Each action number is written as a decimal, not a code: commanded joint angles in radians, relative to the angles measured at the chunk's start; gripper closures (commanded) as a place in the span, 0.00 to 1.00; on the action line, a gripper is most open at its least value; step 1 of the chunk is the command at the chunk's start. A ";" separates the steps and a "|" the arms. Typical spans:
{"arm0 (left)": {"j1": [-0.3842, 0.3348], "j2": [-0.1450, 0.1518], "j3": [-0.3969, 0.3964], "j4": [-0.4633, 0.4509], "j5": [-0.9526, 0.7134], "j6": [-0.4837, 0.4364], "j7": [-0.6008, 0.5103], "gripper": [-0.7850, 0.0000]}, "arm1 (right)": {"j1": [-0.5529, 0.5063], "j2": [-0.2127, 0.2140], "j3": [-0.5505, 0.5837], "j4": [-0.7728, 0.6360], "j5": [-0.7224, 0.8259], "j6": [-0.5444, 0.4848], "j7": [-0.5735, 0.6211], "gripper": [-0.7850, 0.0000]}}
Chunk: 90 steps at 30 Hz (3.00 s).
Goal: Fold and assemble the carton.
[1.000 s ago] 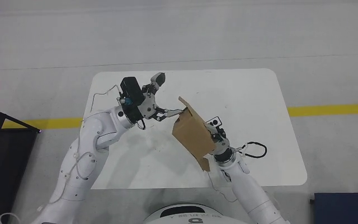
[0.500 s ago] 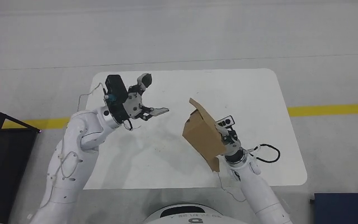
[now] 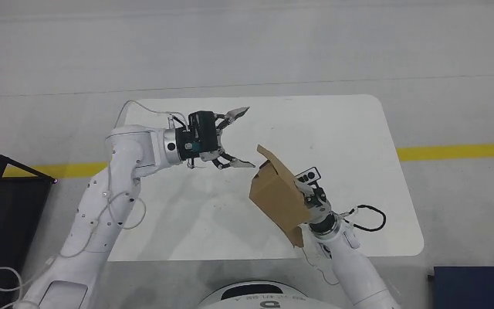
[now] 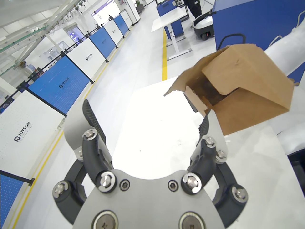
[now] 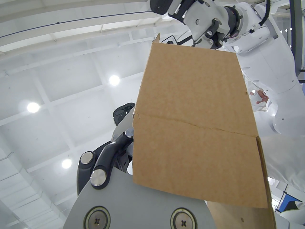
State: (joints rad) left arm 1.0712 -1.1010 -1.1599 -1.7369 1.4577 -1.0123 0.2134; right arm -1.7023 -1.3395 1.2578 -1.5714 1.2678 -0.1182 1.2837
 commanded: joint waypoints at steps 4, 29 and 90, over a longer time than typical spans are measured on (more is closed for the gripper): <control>-0.062 0.008 0.074 0.043 0.055 0.000 0.037 0.33 | 0.004 -0.002 -0.013 0.007 0.018 0.007 -0.009 1.00; -0.037 0.061 0.085 0.032 0.082 0.036 0.153 0.54 | 0.076 -0.019 -0.056 0.091 0.098 0.040 -0.063 1.00; -0.129 0.053 -0.026 0.141 -0.142 0.145 0.105 0.00 | 0.044 -0.026 -0.062 0.042 0.094 0.062 -0.056 1.00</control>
State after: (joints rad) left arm 0.9612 -1.0460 -1.1997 -1.6046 1.2951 -0.8613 0.3345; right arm -1.6581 -1.3651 1.1966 -1.5283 1.3635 -0.0558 1.2294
